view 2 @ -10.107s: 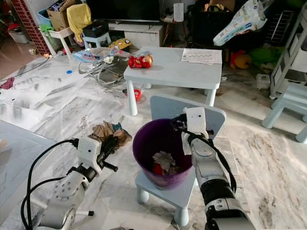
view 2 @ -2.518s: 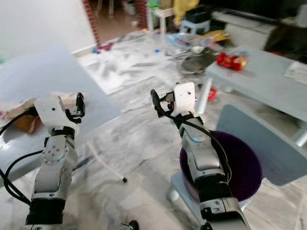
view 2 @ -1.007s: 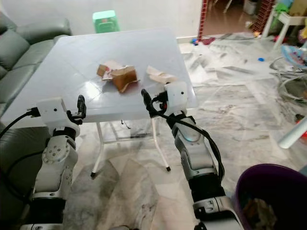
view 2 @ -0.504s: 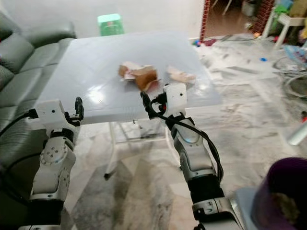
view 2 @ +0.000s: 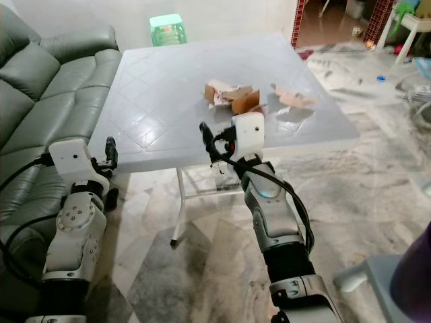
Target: Picking trash to rubbish bin
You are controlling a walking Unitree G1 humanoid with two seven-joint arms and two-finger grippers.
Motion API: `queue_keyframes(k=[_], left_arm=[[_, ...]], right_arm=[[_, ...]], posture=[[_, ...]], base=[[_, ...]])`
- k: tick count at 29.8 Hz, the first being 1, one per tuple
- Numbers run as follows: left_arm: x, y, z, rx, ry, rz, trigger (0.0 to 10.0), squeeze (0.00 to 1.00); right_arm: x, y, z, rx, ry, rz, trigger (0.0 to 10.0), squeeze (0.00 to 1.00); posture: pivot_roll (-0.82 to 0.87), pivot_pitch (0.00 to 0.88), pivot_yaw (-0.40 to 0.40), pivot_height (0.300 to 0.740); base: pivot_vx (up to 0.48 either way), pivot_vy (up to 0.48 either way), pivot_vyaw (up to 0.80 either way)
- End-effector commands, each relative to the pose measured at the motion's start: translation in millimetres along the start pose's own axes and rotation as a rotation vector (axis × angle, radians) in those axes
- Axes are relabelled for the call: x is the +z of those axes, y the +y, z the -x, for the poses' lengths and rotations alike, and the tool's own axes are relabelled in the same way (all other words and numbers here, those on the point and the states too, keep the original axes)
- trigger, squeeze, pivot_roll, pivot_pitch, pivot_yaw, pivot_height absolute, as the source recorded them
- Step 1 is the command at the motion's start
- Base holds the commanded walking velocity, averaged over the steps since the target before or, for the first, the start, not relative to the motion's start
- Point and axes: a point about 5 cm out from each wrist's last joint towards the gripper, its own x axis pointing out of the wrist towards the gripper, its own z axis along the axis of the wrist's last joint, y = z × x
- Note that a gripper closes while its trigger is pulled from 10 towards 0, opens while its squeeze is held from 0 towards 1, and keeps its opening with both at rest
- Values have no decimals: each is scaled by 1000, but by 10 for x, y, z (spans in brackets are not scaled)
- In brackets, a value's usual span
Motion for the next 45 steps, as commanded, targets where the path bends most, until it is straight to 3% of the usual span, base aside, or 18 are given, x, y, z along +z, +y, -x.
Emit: queue_keyframes(k=[1,5,14,18,20,22,23,24,26,28,31,35,39,43,45], left_arm=[[-30,-17,4,-46,17,-11,10000,0],[-75,-199,36,-190,36,-27,10000,0],[-118,-157,31,-231,50,-55,10000,0],[-96,-149,-14,-270,58,-60,10000,0],[-47,-154,-13,-332,38,-105,10000,0],[10,-49,-22,-406,30,-183,10000,0],[10,-49,-22,-406,30,-183,10000,0],[18,74,-58,-394,54,-198,10000,0],[24,158,-81,-380,65,-215,10000,0],[25,228,-82,-364,71,-222,10000,0],[-32,339,48,-386,96,-272,10000,0],[-139,392,229,-342,138,-239,10000,0],[-257,325,306,-295,165,-183,10000,0],[-342,186,478,-306,172,-140,10000,0],[-363,159,485,-310,183,-113,10000,0]], right_arm=[[73,-25,-26,-32,-35,12,10000,0],[29,-214,25,-128,-18,78,10000,0],[-27,-409,144,-176,-5,145,10000,0],[1,-562,230,-208,-7,228,10000,0],[48,-620,246,-186,-14,263,10000,0],[125,-762,285,-138,-8,329,10000,0],[125,-762,285,-138,-8,329,10000,0],[149,-860,317,-106,13,363,10000,0],[164,-913,342,-79,27,397,10000,0],[173,-935,358,-56,37,427,10000,0],[144,-923,398,11,64,452,10000,0],[110,-802,374,3,39,403,10000,0],[97,-770,379,-80,18,350,10000,0],[62,-789,478,-218,6,293,10000,0],[51,-796,491,-240,4,310,10000,0]], posture=[[-23,36,40,740],[-19,35,46,740],[-5,23,57,740],[-25,0,90,740],[-36,0,104,740],[-45,0,115,740],[-45,0,115,740],[-49,0,120,740],[-53,0,120,740],[-56,0,121,740],[-51,0,122,740],[-46,0,115,740],[-46,0,99,740],[-50,0,76,740],[-49,0,59,740]], base=[[0,0,0],[0,0,0],[0,0,0],[0,0,0],[0,0,0],[0,0,0],[0,0,0],[0,0,0],[0,0,0],[0,0,0],[0,0,0],[0,0,0],[0,0,0],[0,0,0],[0,0,0]])
